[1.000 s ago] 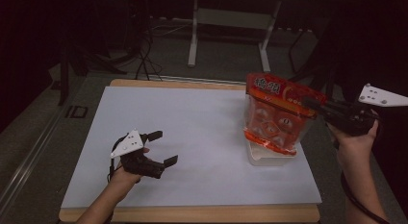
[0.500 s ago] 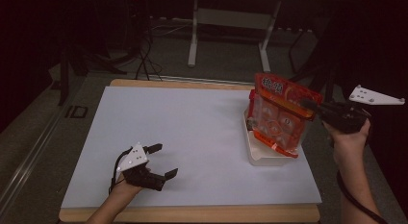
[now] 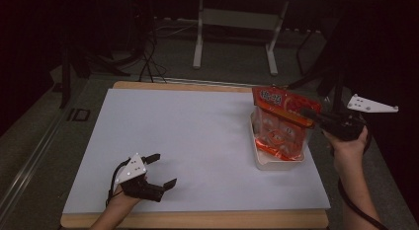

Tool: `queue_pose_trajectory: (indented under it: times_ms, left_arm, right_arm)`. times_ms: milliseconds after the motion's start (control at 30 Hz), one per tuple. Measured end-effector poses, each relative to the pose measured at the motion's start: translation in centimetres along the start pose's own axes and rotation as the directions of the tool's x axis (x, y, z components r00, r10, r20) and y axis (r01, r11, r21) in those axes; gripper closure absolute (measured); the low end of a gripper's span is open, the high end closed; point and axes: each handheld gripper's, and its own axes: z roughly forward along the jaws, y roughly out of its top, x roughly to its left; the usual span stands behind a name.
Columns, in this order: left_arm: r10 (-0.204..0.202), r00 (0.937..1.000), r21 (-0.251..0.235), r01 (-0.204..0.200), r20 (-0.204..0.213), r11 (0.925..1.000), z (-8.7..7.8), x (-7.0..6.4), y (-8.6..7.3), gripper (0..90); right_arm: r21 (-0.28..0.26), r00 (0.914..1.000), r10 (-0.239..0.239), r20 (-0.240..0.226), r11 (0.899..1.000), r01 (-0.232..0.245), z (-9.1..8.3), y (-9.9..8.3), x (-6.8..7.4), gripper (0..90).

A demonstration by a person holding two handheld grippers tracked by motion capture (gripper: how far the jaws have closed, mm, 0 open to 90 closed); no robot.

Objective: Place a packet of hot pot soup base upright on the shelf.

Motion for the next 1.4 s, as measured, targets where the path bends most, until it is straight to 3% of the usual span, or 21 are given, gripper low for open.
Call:
queue_pose_trajectory:
  times_ms: [133,267,367,500,633,667,700,867,1033,1267,1400]
  left_arm:
    - [-0.008,1.0000,0.005,0.008,0.004,1.0000,0.1,0.0,-0.2,1.8]
    - [-0.002,1.0000,0.005,0.002,0.004,1.0000,0.2,-0.1,-0.2,1.8]
    - [-0.005,1.0000,0.000,0.005,0.001,1.0000,0.2,0.0,-0.2,1.8]
    - [-0.014,0.9999,0.005,0.014,0.002,0.9999,0.3,0.1,-0.4,1.8]
    - [-0.015,0.9999,0.010,0.014,0.005,0.9998,0.4,0.1,-0.5,1.8]
    - [-0.017,0.9998,0.011,0.017,0.008,0.9998,0.5,0.1,-0.5,1.8]
    - [-0.018,0.9998,0.010,0.018,0.010,0.9998,0.5,0.1,-0.5,1.8]
    - [-0.024,0.9996,0.013,0.024,0.013,0.9996,0.6,0.1,-0.6,1.8]
    - [-0.025,0.9996,0.013,0.025,0.015,0.9996,0.6,0.1,-0.6,1.8]
    - [-0.024,0.9995,0.017,0.023,0.021,0.9996,0.8,-0.1,-0.6,1.8]
    - [-0.023,0.9995,0.013,0.023,0.022,0.9997,0.9,-0.1,-0.5,1.8]
  right_arm:
    - [0.028,0.9999,0.009,0.015,1.000,-0.009,-0.1,-0.8,-0.2,90.0]
    - [0.017,0.9993,0.037,0.004,0.999,-0.037,-0.1,-1.9,-0.5,90.0]
    - [0.048,0.9989,0.037,0.028,0.998,-0.039,0.1,-2.8,-0.7,90.0]
    - [0.038,0.9978,0.056,0.036,0.998,-0.058,-0.3,-3.4,-0.8,90.0]
    - [0.036,0.9952,0.059,0.078,0.997,-0.062,-0.7,-3.6,-1.0,87.2]
    - [0.017,0.9919,0.082,0.097,0.996,-0.084,-0.9,-3.6,-1.2,75.4]
    - [0.003,0.9907,0.092,0.101,0.996,-0.092,-1.0,-3.5,-1.1,72.5]
    - [-0.055,0.9895,0.073,0.125,0.996,-0.067,-1.8,-1.9,-0.3,60.4]
    - [-0.074,0.9905,0.058,0.125,0.996,-0.049,-2.0,-0.9,0.4,54.8]
    - [-0.066,0.9970,0.006,0.077,0.998,-0.001,-1.2,0.8,3.4,42.6]
    - [-0.048,0.9994,0.014,0.032,0.999,-0.012,0.0,1.3,4.9,32.7]
